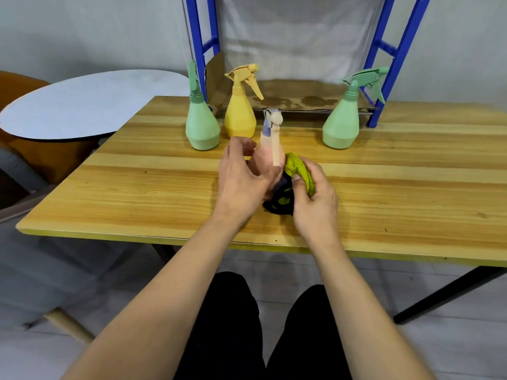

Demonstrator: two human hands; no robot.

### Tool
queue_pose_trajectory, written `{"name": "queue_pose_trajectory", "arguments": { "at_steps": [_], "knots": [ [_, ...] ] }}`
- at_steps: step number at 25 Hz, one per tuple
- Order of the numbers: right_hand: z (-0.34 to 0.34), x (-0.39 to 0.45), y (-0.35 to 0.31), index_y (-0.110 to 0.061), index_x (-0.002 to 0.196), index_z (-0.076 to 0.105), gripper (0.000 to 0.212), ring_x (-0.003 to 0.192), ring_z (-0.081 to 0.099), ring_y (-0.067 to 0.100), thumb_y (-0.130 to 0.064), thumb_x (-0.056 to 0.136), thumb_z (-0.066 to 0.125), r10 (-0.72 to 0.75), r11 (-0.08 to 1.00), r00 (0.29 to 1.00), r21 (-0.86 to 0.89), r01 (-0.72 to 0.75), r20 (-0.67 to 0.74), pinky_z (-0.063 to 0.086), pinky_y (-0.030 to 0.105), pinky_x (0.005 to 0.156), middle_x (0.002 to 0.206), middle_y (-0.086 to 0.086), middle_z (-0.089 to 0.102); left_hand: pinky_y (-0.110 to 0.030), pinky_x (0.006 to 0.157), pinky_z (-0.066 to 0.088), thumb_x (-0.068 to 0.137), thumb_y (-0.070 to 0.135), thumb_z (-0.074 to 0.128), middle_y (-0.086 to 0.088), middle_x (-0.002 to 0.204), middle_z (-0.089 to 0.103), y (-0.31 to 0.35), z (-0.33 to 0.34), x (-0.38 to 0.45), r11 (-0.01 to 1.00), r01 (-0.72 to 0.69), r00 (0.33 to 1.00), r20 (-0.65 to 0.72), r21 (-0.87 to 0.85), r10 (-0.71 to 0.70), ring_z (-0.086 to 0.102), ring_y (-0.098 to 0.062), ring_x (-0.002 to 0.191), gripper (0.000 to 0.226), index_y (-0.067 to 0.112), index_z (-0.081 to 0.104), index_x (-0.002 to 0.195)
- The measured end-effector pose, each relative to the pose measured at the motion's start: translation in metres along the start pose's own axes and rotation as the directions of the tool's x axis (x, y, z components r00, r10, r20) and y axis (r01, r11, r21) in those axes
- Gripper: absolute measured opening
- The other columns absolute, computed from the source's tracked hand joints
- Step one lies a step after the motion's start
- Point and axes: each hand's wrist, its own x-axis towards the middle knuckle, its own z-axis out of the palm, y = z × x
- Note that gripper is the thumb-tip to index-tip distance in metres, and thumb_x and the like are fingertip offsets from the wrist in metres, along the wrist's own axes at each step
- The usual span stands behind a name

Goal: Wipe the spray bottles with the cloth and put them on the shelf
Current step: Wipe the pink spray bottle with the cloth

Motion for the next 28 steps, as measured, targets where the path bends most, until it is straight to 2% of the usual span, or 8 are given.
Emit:
{"name": "queue_pose_trajectory", "arguments": {
  "at_steps": [5, 10, 13, 17, 20, 23, 26, 28],
  "knots": [
    [-0.003, -0.002, 0.001, -0.022, 0.134, 0.061, 0.035, 0.114, 0.062, 0.014, -0.014, 0.100, 0.055, 0.011, 1.000, 1.000, 0.018, -0.011, -0.005, 0.048, 0.036, 0.101, 0.125, -0.003, 0.067, -0.032, 0.097, 0.040, 0.079, 0.056, 0.074, -0.006, 0.123, 0.052, 0.023, 0.002, 0.008, 0.971, 0.112, 0.992, 0.042, 0.213, -0.123, 0.048, -0.024, 0.118, 0.061, 0.030, 0.054, 0.131],
    [0.003, 0.000, 0.001, -0.022, 0.133, 0.061, 0.032, 0.114, 0.061, 0.014, -0.017, 0.102, 0.054, 0.041, 0.998, 0.999, 0.057, -0.039, -0.030, 0.047, 0.030, 0.102, 0.125, -0.003, 0.067, -0.025, 0.112, 0.043, 0.106, 0.020, 0.056, 0.003, 0.139, 0.062, 0.001, -0.033, 0.032, 0.986, -0.045, 0.918, 0.383, -0.162, 0.104, 0.057, -0.005, 0.129, 0.041, 0.015, 0.054, 0.146],
    [0.015, -0.004, -0.013, -0.016, 0.133, 0.063, 0.032, 0.118, 0.060, 0.011, -0.014, 0.102, 0.055, 0.106, 0.979, 0.987, 0.188, -0.082, -0.123, 0.045, 0.020, 0.102, 0.130, -0.002, 0.067, -0.026, 0.102, 0.052, 0.102, 0.019, 0.063, 0.000, 0.122, 0.070, -0.002, -0.028, 0.028, 0.983, -0.141, 0.935, 0.311, -0.118, 0.172, 0.065, -0.010, 0.117, 0.035, 0.011, 0.059, 0.136],
    [0.024, -0.004, -0.038, -0.020, 0.134, 0.064, 0.035, 0.128, 0.056, 0.007, -0.009, 0.101, 0.057, -0.010, 0.945, 0.991, 0.323, 0.052, -0.131, 0.044, 0.019, 0.104, 0.134, -0.003, 0.063, -0.028, 0.093, 0.056, 0.101, 0.028, 0.065, 0.009, 0.110, 0.071, 0.002, -0.021, 0.017, 0.976, -0.166, 0.963, 0.191, -0.140, 0.192, 0.066, -0.005, 0.104, 0.019, 0.020, 0.062, 0.119],
    [0.019, 0.002, -0.029, -0.021, 0.134, 0.064, 0.036, 0.125, 0.057, 0.008, -0.009, 0.100, 0.055, -0.068, 0.977, 0.994, 0.198, 0.084, -0.083, 0.044, 0.022, 0.105, 0.132, -0.003, 0.064, -0.034, 0.093, 0.056, 0.099, 0.032, 0.068, 0.014, 0.105, 0.069, 0.002, -0.024, 0.020, 0.980, -0.155, 0.966, 0.188, -0.129, 0.177, 0.067, -0.008, 0.104, 0.021, 0.025, 0.061, 0.117],
    [0.005, 0.005, -0.015, -0.017, 0.126, 0.067, 0.031, 0.112, 0.062, 0.016, -0.010, 0.099, 0.054, 0.056, 0.997, 0.997, 0.056, -0.053, -0.058, 0.048, 0.029, 0.101, 0.119, -0.003, 0.069, -0.028, 0.088, 0.055, 0.096, 0.030, 0.071, 0.016, 0.104, 0.068, 0.004, -0.023, 0.018, 0.988, -0.115, 0.970, 0.203, -0.101, 0.134, 0.067, -0.008, 0.104, 0.027, 0.025, 0.059, 0.120],
    [0.001, 0.026, -0.027, -0.019, 0.124, 0.068, 0.029, 0.108, 0.064, 0.012, -0.011, 0.100, 0.054, 0.059, 0.995, 0.998, 0.083, -0.061, 0.022, 0.048, 0.014, 0.092, 0.115, -0.006, 0.069, -0.025, 0.088, 0.053, 0.097, 0.032, 0.070, 0.019, 0.105, 0.066, 0.006, -0.023, 0.016, 0.988, -0.132, 0.968, 0.202, -0.082, 0.147, 0.066, -0.006, 0.104, 0.029, 0.022, 0.059, 0.122],
    [0.006, 0.027, -0.033, -0.021, 0.127, 0.066, 0.030, 0.113, 0.062, 0.012, -0.014, 0.100, 0.054, -0.020, 0.995, 0.999, 0.103, 0.016, 0.031, 0.048, 0.019, 0.096, 0.122, -0.004, 0.069, -0.026, 0.089, 0.053, 0.097, 0.035, 0.070, 0.018, 0.104, 0.067, 0.006, -0.025, 0.017, 0.987, -0.143, 0.969, 0.190, -0.075, 0.155, 0.066, -0.005, 0.104, 0.031, 0.020, 0.060, 0.123]
  ]
}}
